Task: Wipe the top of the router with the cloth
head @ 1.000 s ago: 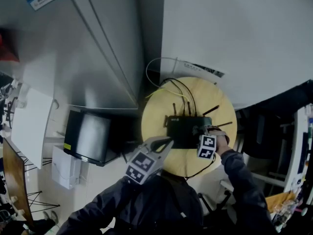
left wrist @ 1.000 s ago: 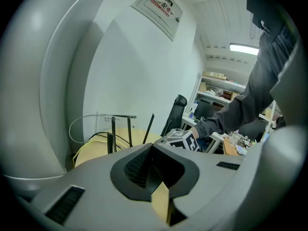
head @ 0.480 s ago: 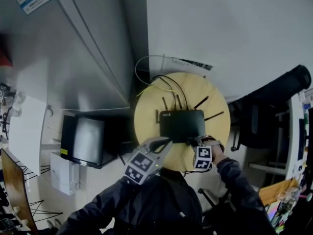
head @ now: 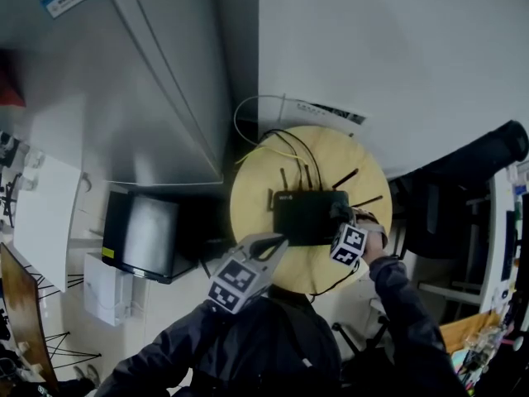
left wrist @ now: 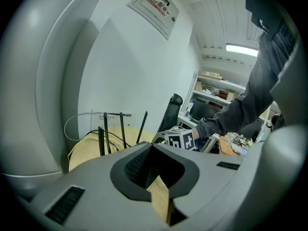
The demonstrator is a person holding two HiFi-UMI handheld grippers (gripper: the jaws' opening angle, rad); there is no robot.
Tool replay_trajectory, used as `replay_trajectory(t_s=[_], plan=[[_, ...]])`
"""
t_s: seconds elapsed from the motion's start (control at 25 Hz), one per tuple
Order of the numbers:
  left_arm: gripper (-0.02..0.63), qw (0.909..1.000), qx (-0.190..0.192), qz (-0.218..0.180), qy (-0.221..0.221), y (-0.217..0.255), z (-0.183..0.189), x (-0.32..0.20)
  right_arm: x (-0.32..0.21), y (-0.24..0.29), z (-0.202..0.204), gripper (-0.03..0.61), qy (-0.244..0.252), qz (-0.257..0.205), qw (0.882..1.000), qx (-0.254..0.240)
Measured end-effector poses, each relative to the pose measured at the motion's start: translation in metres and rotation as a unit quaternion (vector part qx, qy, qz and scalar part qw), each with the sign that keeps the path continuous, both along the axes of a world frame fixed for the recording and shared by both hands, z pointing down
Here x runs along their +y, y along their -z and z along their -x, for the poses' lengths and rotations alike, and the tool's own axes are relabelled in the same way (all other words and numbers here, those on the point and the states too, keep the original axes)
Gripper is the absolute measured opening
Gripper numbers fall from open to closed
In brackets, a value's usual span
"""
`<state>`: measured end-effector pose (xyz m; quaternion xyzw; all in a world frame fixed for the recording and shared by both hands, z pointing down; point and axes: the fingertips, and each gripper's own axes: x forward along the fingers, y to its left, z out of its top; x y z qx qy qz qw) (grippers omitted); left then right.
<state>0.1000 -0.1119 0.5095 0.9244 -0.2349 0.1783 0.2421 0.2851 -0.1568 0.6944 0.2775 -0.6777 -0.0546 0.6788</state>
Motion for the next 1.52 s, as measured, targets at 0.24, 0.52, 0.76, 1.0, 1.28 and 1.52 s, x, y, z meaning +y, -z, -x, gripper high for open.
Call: replay_trajectory(t_s=[0.24, 0.52, 0.76, 1.0, 1.28, 1.52], plan=[[0.002, 0.9999, -0.003, 0.002, 0.014, -0.001, 0.007, -0.017, -0.028, -0.011, -0.008, 0.071, -0.05, -0.015, 0.998, 0.02], [0.002, 0.9998, -0.004, 0.009, 0.019, -0.006, 0.009, -0.032, -0.041, -0.015, -0.013, 0.071, -0.102, -0.017, 0.994, 0.025], [0.002, 0.9999, 0.0, 0.008, 0.01, -0.005, 0.003, -0.037, -0.031, -0.019, -0.014, 0.071, -0.074, 0.002, 0.996, 0.042], [0.002, 1.0, 0.005, 0.005, 0.003, -0.003, 0.001, -0.029, 0.01, -0.016, -0.008, 0.071, -0.032, 0.029, 0.999, 0.033], [0.002, 0.9999, 0.008, 0.005, -0.008, -0.002, 0.0, -0.011, 0.07, -0.015, 0.002, 0.071, -0.007, 0.059, 0.998, 0.019], [0.002, 0.9999, 0.007, 0.003, -0.014, 0.0, 0.001, 0.007, 0.099, -0.017, 0.007, 0.071, -0.015, 0.075, 0.997, 0.005]])
